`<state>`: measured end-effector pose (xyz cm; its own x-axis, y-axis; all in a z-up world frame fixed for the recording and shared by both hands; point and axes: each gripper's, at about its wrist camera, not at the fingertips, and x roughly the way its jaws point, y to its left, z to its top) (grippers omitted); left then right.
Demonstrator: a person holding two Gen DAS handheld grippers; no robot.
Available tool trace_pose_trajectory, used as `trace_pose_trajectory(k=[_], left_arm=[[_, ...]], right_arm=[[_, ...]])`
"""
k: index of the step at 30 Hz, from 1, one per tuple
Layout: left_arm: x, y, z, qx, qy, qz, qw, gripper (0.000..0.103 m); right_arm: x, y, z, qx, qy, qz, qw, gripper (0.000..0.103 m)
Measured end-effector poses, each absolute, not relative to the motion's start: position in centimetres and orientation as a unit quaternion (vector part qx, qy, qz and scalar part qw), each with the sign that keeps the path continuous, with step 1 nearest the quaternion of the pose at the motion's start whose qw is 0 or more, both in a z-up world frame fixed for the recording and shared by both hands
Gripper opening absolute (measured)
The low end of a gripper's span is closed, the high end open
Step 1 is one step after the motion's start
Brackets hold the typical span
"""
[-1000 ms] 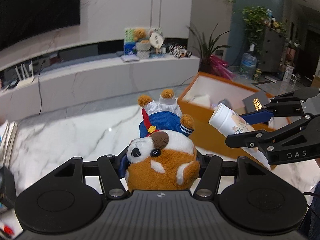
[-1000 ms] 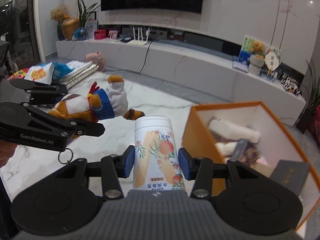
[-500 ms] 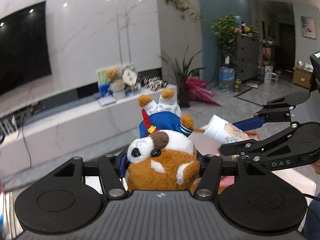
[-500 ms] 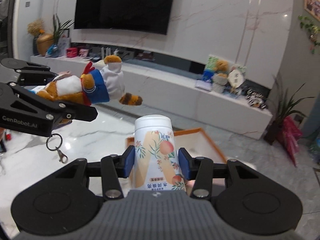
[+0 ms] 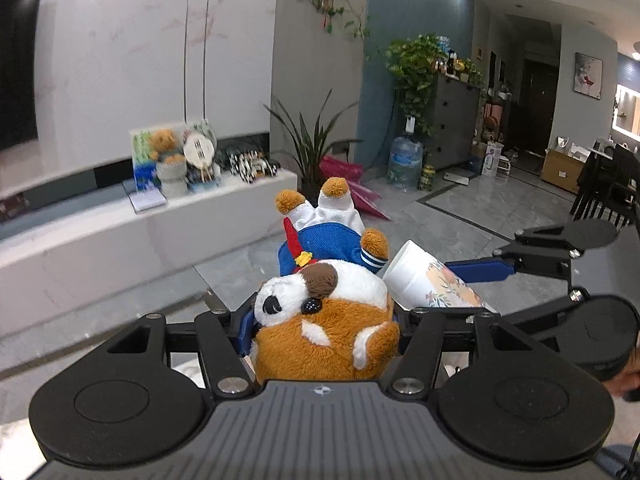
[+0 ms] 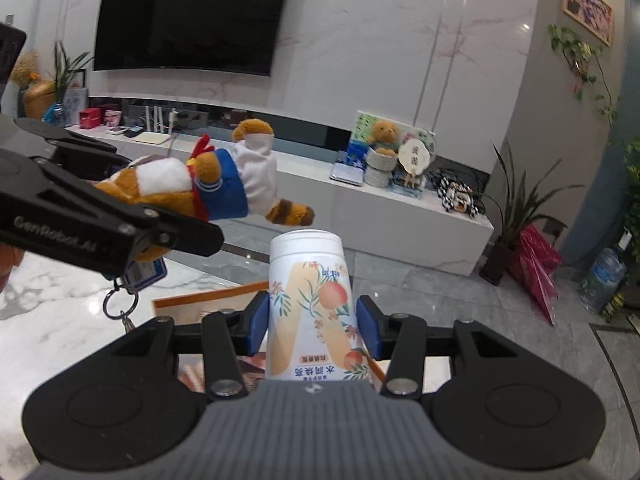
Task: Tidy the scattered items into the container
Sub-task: 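Carry the dog plush and white tube with both tools over the orange box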
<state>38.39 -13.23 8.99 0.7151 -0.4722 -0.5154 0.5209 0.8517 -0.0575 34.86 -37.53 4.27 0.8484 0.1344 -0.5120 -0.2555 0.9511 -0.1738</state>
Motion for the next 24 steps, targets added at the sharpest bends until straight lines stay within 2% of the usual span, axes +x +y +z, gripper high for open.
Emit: trace_pose_trajectory(k=[12, 24], left_arm=[[44.6, -13.5, 1.9, 0.051, 0.348, -0.25, 0.902, 0.068], [46.0, -12.9, -1.1, 0.072, 0.39, -0.242, 0.886, 0.068]], right_arm=[[41.7, -38.8, -1.8, -0.088, 0.308, 0.086, 0.943, 0.05], [44.7, -38.0, -6.2, -0.076, 0.343, 0.087, 0.932, 0.05]])
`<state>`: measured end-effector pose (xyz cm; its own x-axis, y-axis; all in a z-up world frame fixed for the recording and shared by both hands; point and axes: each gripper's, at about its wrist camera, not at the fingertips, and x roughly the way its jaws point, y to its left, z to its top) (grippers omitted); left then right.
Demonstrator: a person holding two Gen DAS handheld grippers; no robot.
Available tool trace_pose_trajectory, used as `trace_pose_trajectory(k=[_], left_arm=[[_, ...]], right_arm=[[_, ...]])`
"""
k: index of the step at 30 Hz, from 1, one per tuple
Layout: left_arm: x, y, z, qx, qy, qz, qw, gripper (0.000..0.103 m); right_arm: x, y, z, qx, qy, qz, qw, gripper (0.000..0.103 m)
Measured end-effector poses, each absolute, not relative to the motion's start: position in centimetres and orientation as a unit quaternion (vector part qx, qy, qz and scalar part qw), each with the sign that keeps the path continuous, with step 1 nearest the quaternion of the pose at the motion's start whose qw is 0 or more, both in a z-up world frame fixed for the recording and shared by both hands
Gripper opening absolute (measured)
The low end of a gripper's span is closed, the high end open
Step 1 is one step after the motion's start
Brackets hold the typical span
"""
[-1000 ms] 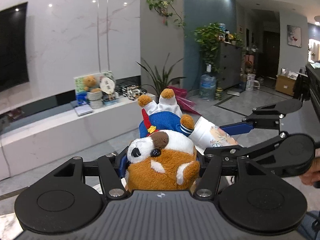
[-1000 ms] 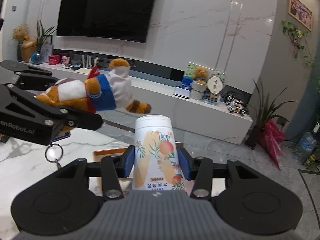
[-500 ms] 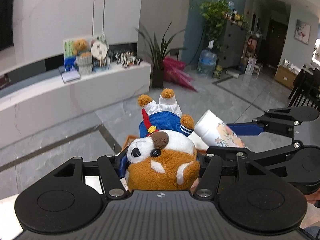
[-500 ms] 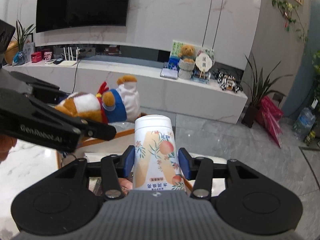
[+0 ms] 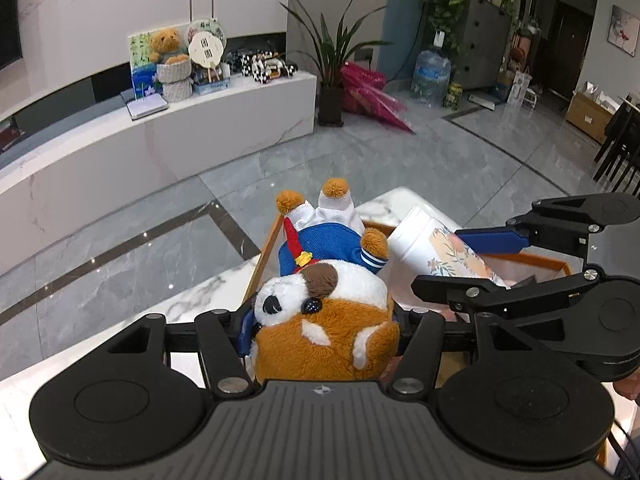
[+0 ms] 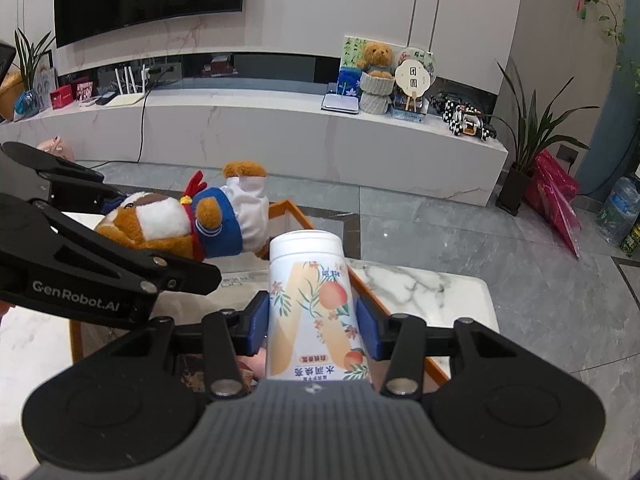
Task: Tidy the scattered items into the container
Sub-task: 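Carry the dog plush and white tube with both tools over the orange box, then lower both tools into the orange box and open them to release the items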
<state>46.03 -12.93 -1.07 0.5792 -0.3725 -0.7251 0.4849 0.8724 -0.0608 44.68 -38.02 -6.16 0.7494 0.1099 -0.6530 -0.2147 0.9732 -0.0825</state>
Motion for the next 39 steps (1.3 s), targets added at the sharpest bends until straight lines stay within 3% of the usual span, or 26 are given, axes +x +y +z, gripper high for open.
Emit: trace_pose_trajectory(k=[13, 15, 22, 26, 33, 39], left_arm=[[46.8, -14.6, -3.4, 0.101, 0.425, -0.251, 0.864, 0.068], [46.9, -15.2, -3.8, 0.104, 0.429, -0.253, 0.861, 0.068], [47.0, -15.7, -4.5, 0.113, 0.431, -0.255, 0.858, 0.071], [46.6, -16.1, -4.6, 0.127, 0.431, -0.257, 0.856, 0.074], [46.4, -16.3, -4.6, 0.138, 0.431, -0.253, 0.855, 0.076], [45.6, -16.4, -4.3, 0.16, 0.419, -0.249, 0.858, 0.089]], right_arm=[[46.7, -37.7, -9.8, -0.11, 0.376, 0.08, 0.917, 0.047], [47.1, -38.0, -10.4, -0.106, 0.387, 0.076, 0.913, 0.024], [47.7, -39.2, -10.4, -0.099, 0.388, 0.06, 0.914, 0.026], [47.6, -39.3, -10.3, -0.094, 0.387, 0.055, 0.916, 0.04], [47.2, -39.3, -10.2, -0.094, 0.386, 0.052, 0.916, 0.044], [46.4, -39.3, -9.7, -0.09, 0.378, 0.052, 0.92, 0.054]])
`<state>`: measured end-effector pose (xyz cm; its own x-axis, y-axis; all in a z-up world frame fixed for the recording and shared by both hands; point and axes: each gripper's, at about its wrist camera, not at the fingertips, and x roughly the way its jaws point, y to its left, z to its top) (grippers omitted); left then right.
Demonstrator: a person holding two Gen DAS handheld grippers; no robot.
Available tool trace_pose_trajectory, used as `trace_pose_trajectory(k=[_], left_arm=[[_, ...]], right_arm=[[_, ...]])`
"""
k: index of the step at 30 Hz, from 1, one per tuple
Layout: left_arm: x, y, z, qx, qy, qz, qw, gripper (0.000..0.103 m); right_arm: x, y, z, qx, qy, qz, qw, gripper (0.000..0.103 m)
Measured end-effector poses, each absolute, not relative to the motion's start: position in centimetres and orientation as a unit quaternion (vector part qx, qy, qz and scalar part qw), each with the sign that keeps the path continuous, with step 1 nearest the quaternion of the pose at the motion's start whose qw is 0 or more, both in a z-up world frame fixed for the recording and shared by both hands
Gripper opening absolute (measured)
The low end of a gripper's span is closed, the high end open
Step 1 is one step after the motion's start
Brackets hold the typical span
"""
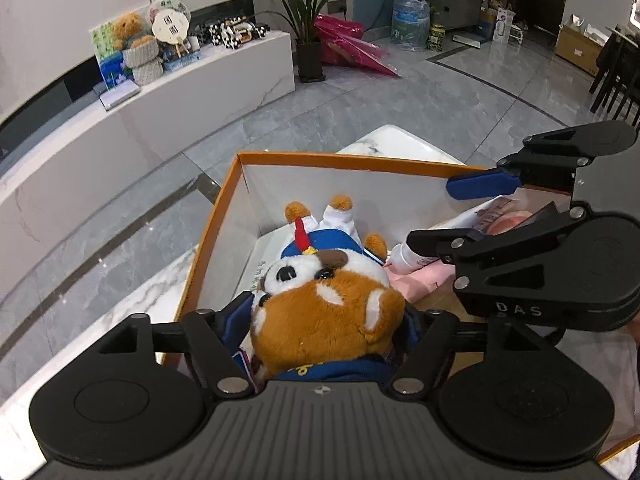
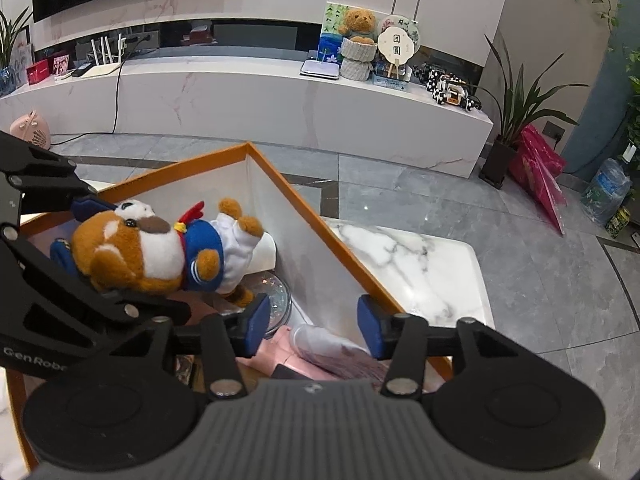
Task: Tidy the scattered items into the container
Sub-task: 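Lower both tools into the orange box and open them to release the items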
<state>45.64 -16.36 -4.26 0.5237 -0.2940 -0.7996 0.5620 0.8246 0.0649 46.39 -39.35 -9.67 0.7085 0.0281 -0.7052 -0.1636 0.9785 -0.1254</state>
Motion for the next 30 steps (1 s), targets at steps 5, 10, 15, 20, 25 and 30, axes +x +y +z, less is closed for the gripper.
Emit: trace_pose_trajectory(k=[5, 10, 15, 20, 25, 30], left_arm=[[45.4, -15.9, -3.6, 0.155, 0.416, -0.249, 0.861, 0.089], [44.7, -15.9, -2.6, 0.159, 0.409, -0.249, 0.863, 0.09], [43.9, -15.6, -1.2, 0.159, 0.397, -0.247, 0.869, 0.09], [43.2, -15.3, 0.7, 0.157, 0.382, -0.243, 0.877, 0.09], [42.3, -15.1, 2.4, 0.157, 0.369, -0.242, 0.884, 0.09], [41.0, -14.9, 3.8, 0.144, 0.356, -0.244, 0.891, 0.09]], right_arm=[[45.8, -39.3, -8.8, -0.091, 0.371, 0.05, 0.923, 0.058], [45.1, -39.1, -7.7, -0.093, 0.363, 0.05, 0.926, 0.059], [44.2, -38.9, -6.3, -0.096, 0.353, 0.048, 0.929, 0.06], [43.3, -38.6, -4.5, -0.101, 0.342, 0.045, 0.933, 0.061], [42.2, -38.5, -2.7, -0.105, 0.329, 0.042, 0.938, 0.061], [40.8, -37.8, -1.3, -0.109, 0.318, 0.043, 0.941, 0.062]])
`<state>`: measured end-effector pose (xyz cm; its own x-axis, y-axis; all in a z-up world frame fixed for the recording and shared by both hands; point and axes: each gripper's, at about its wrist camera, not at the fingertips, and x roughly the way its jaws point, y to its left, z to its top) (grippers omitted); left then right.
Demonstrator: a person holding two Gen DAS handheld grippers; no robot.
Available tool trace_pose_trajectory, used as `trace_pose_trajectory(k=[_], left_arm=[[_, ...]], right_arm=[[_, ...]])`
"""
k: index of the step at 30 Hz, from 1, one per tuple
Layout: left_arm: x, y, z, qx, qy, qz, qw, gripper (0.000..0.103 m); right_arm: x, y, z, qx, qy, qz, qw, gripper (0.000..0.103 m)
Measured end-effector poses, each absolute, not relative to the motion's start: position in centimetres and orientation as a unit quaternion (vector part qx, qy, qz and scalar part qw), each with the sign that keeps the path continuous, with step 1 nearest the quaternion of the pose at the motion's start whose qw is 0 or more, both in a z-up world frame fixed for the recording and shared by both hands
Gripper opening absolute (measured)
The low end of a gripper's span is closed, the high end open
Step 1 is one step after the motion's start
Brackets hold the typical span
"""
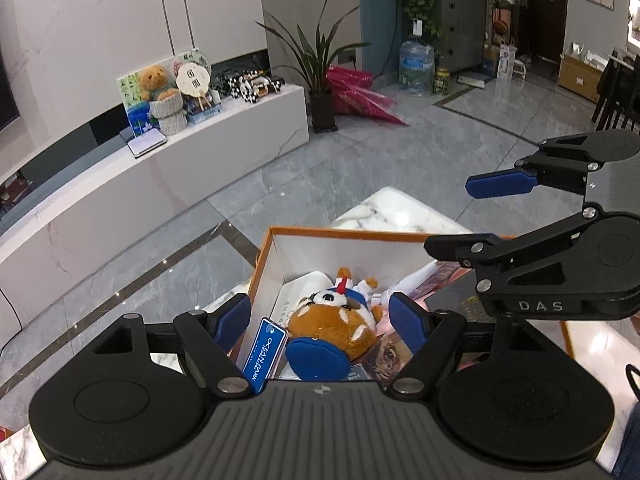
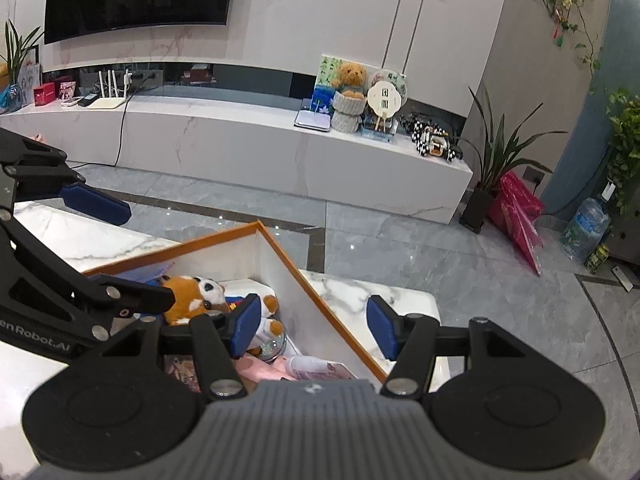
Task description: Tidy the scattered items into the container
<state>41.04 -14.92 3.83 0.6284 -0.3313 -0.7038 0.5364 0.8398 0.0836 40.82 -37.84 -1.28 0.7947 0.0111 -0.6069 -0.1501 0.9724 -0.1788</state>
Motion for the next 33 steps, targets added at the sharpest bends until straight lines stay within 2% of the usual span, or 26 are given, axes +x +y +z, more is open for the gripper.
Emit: trace_pose_trajectory(k=[12, 20, 29, 33], left_arm=[[36.9, -12.8, 6.5, 0.057, 0.329, -0.236, 0.913, 0.09], [32.4, -13.0, 8.7, 0.022, 0.273, -0.232, 0.933, 0.09], [29.8, -13.2, 8.4, -0.006, 0.264, -0.216, 0.94, 0.09], [28.6, -13.3, 8.1, -0.002, 0.26, -0.214, 0.942, 0.094]], right_arm=[[36.6, -36.9, 1.5, -0.106, 0.299, 0.04, 0.947, 0.065], [32.8, -36.6, 2.9, -0.082, 0.277, 0.044, 0.956, 0.069], [28.9, -35.5, 2.8, -0.073, 0.252, 0.041, 0.964, 0.072], [27.4, -35.2, 2.3, -0.06, 0.247, 0.041, 0.966, 0.076]])
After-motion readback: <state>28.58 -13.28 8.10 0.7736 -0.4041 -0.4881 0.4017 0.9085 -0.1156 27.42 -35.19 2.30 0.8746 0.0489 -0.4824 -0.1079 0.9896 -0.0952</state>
